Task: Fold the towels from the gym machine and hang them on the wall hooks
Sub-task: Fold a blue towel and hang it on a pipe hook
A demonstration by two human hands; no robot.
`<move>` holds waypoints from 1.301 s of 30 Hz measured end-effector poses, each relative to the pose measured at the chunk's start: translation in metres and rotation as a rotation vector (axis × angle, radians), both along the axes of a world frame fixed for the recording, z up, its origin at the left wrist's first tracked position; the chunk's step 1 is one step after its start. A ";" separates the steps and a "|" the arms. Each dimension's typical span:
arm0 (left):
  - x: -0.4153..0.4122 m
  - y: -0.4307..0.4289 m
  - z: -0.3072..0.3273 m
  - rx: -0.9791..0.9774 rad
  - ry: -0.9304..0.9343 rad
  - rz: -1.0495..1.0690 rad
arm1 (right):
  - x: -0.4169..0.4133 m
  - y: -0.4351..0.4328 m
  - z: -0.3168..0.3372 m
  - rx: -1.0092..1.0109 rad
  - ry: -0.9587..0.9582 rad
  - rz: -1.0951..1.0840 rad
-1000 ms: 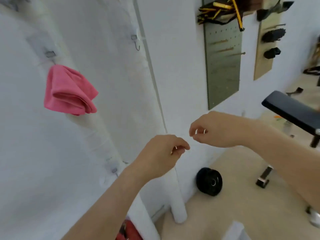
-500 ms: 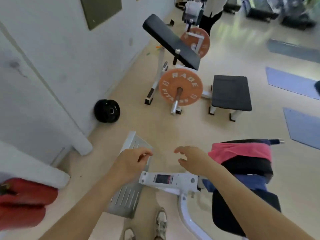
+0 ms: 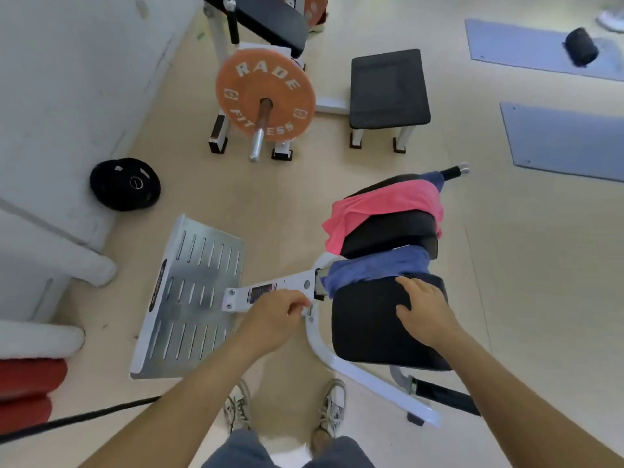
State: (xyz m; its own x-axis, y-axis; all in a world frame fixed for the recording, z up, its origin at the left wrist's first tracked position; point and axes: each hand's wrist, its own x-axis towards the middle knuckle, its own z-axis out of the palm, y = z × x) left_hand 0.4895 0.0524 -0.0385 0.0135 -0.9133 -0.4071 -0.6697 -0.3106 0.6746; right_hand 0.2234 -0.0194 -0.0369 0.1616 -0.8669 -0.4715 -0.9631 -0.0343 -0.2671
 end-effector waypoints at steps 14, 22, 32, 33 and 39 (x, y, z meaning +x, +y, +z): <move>-0.125 -0.121 -0.089 0.006 0.102 0.009 | -0.049 -0.081 -0.074 0.133 -0.189 -0.441; -0.151 -0.167 -0.144 0.151 0.068 -0.218 | -0.038 -0.124 -0.099 0.168 0.018 -0.364; -0.153 -0.181 -0.066 0.036 0.493 -0.090 | -0.050 -0.105 -0.035 0.073 -0.659 -0.586; -0.149 -0.184 -0.053 0.060 0.495 -0.155 | -0.053 -0.104 -0.022 0.137 -0.716 -0.569; -0.141 -0.181 0.014 0.084 0.405 -0.378 | -0.067 -0.090 0.013 -0.070 -0.297 0.004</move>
